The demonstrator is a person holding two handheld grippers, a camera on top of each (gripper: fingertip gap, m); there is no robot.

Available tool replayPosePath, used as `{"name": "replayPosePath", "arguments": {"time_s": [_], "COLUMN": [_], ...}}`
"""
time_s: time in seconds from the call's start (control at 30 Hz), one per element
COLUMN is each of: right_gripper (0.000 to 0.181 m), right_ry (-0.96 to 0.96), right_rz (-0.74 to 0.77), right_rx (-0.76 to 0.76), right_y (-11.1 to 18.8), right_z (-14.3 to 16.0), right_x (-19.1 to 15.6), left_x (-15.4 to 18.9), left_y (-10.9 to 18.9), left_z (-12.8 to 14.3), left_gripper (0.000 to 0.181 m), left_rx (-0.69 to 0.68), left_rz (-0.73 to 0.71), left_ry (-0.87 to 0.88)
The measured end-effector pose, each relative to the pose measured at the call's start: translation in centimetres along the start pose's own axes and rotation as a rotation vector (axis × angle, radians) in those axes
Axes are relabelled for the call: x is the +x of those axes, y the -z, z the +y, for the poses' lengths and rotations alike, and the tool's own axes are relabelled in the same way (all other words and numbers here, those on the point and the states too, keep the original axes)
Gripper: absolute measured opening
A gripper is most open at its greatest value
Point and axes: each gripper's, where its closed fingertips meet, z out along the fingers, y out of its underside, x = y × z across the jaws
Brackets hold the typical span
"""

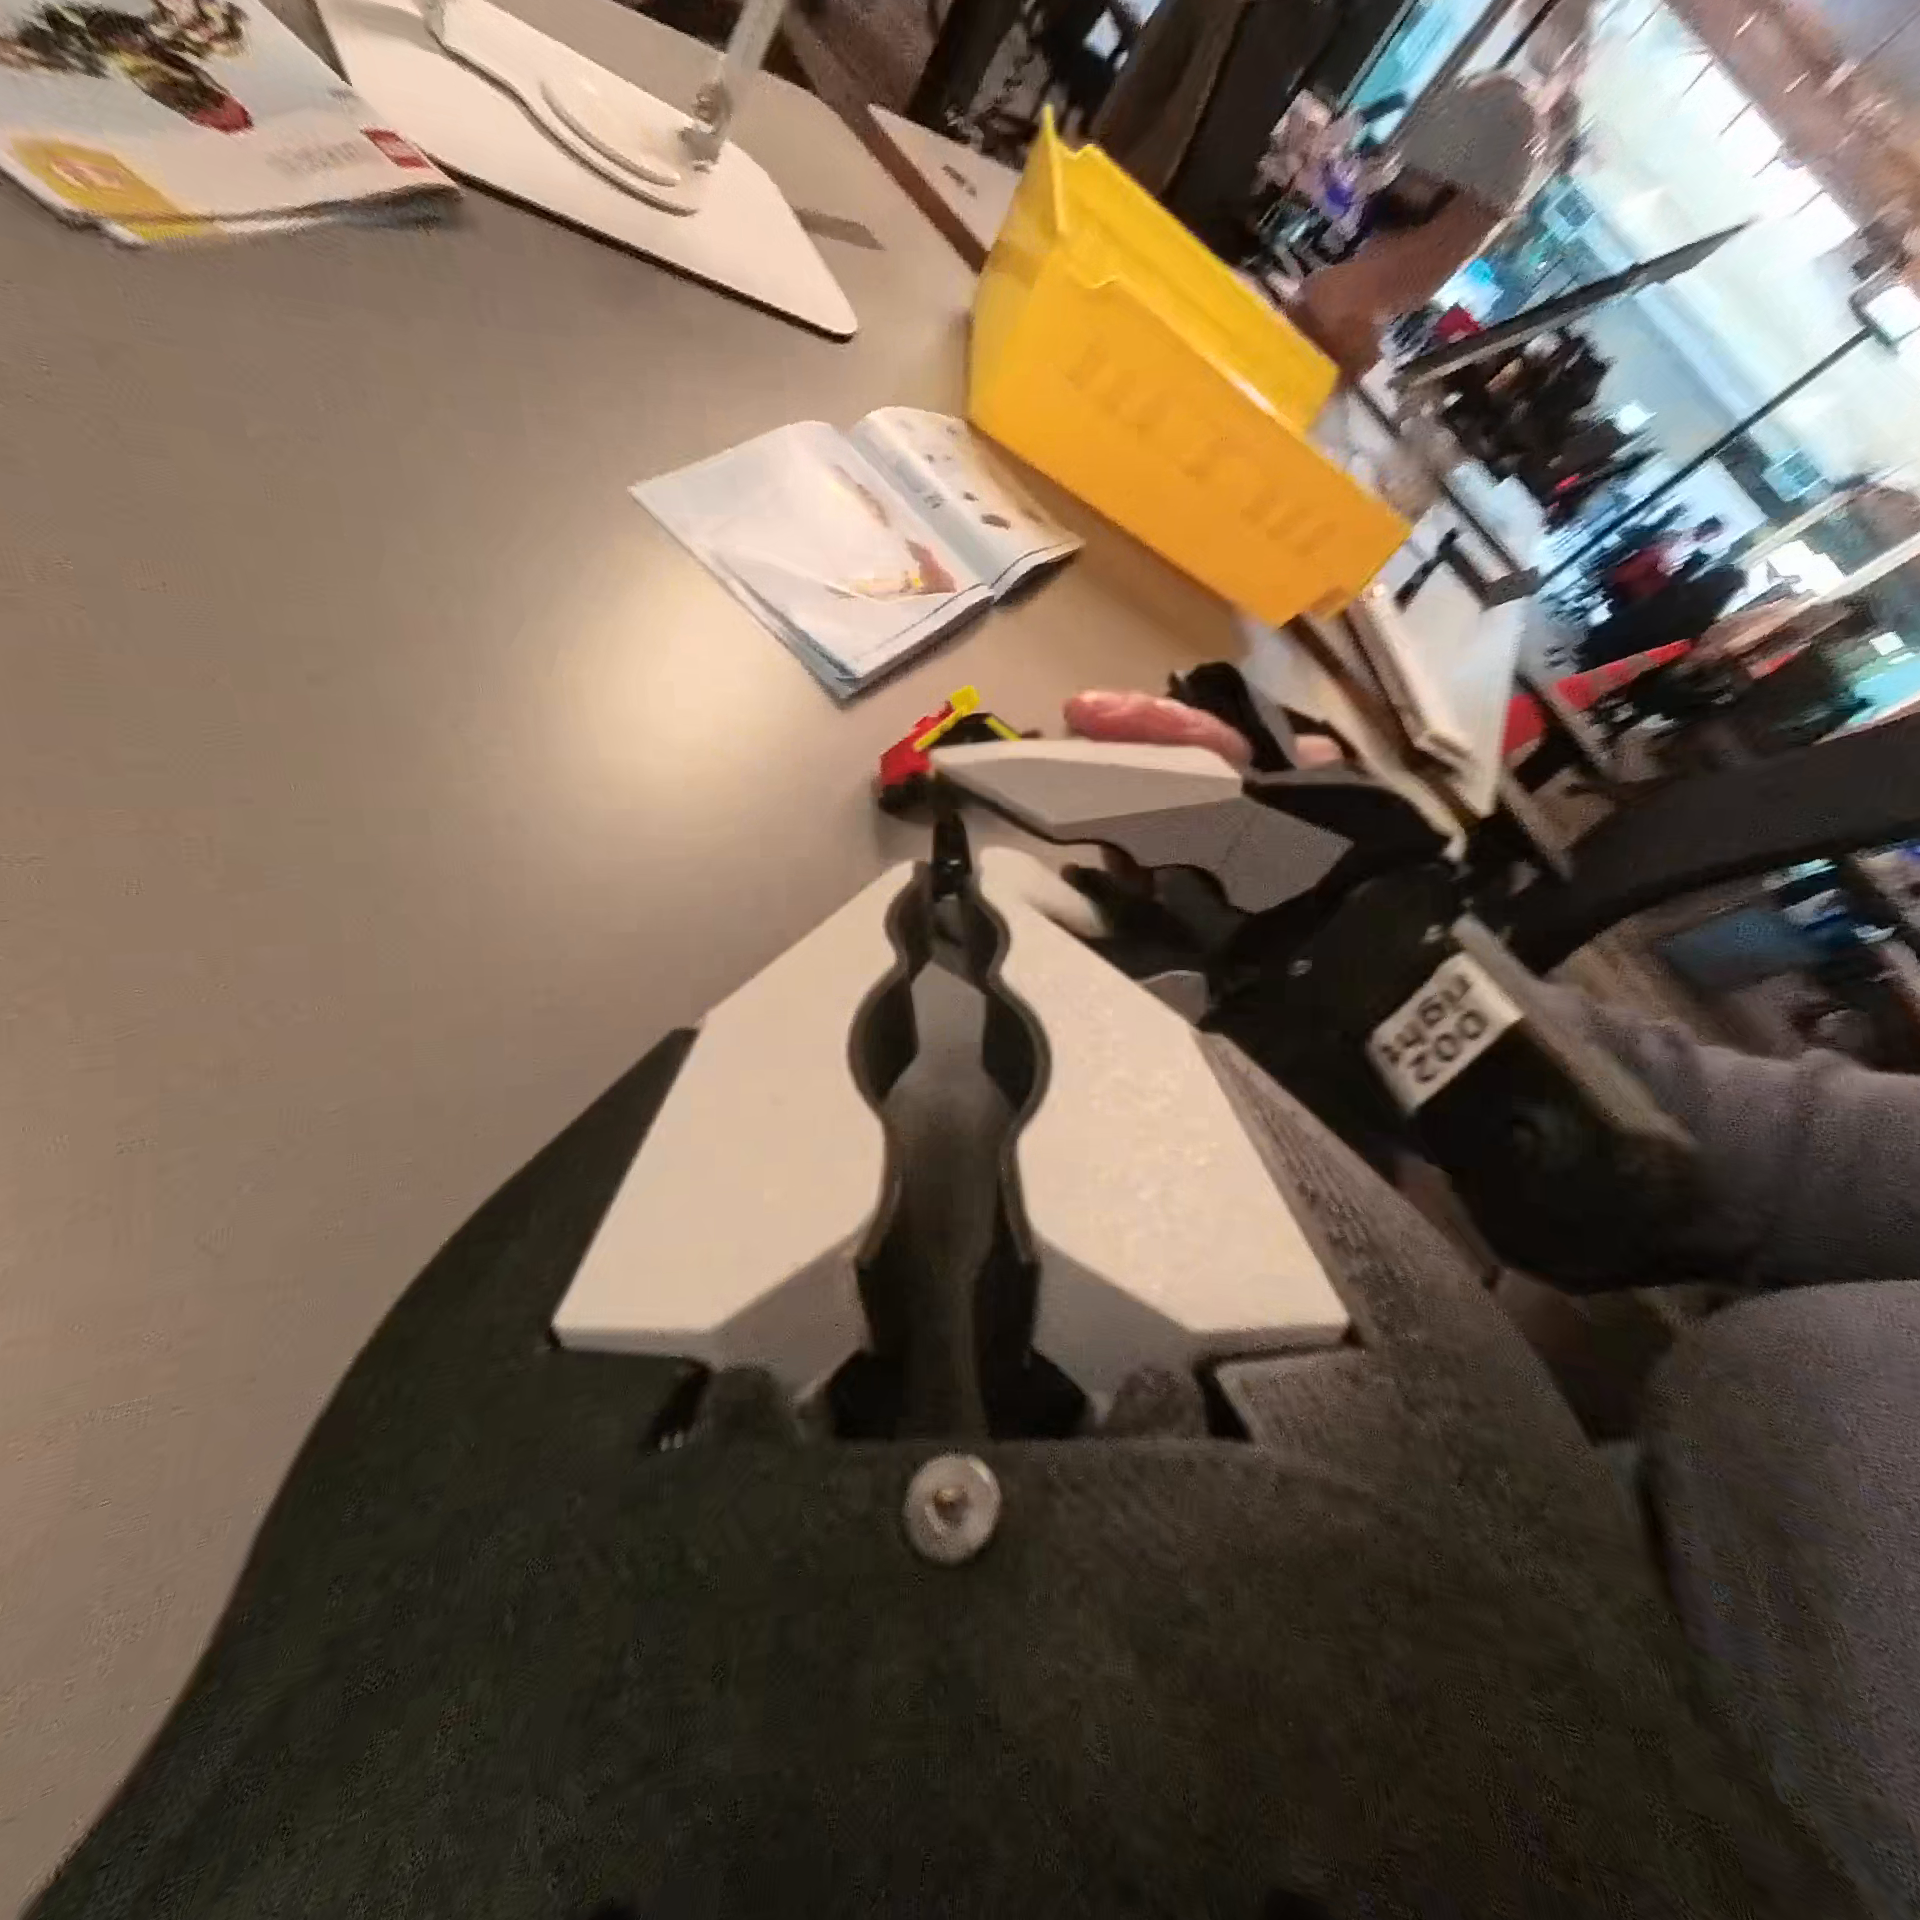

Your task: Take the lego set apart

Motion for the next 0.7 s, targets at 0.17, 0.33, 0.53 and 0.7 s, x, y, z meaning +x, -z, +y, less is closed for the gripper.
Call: {"name": "replayPosePath", "arguments": {"time_s": [0.17, 0.33, 0.53, 0.7], "right_gripper": [0.024, 0.015, 0.014, 0.014], "right_ry": [-0.134, -0.191, -0.334, -0.398], "right_rz": [-0.139, -0.174, -0.384, -0.278], "right_rx": [-0.036, -0.072, -0.046, -0.064], "right_y": [0.0, 0.0, 1.1, 0.9], "right_z": [-0.2, 0.2, -0.4, 1.4], "right_x": [-1.7, -2.1, -4.0, -1.9], "left_x": [-1.1, -1.2, -6.5, -4.4], "left_y": [-0.2, -0.5, 1.4, 4.5], "left_z": [0.9, 1.7, 2.1, -0.2], "left_gripper": [0.003, 0.003, 0.004, 0.004], "left_rx": [-0.077, -0.105, -0.166, 0.006], "left_rz": [-0.113, -0.1, -0.412, -0.345], "left_ry": [-0.127, -0.168, -0.391, -0.302]}}
